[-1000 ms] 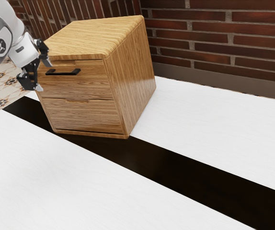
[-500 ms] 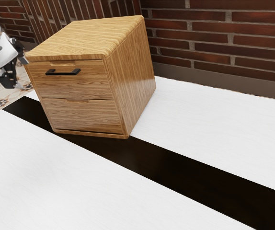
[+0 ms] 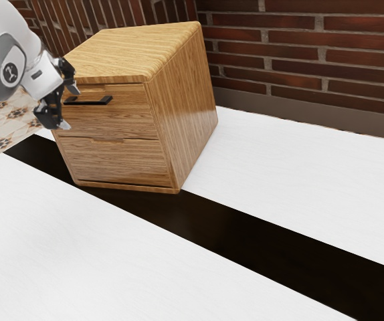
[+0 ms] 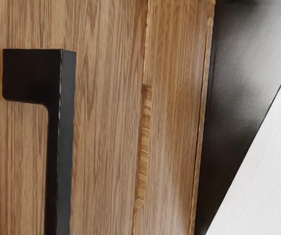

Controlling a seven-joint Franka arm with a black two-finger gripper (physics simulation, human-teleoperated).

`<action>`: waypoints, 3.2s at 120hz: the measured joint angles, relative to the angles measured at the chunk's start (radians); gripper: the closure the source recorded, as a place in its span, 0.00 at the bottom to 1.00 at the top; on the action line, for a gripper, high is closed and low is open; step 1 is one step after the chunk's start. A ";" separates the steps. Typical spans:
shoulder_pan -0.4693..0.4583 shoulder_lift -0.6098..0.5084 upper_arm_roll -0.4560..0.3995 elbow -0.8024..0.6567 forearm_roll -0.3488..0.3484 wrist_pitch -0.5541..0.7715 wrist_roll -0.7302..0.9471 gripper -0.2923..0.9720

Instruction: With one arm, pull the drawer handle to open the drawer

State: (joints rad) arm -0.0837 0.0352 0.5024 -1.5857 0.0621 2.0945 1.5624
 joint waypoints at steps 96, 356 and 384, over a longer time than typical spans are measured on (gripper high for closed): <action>0.278 -0.544 -0.311 -0.266 0.008 -0.447 0.000 0.23; 0.269 -0.189 -0.303 -0.236 0.029 0.016 -0.090 0.22; 0.252 -0.272 -0.300 -0.311 0.024 0.004 -0.076 0.29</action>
State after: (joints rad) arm 0.1688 -0.2371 0.2023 -1.8970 0.0863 2.0986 1.4860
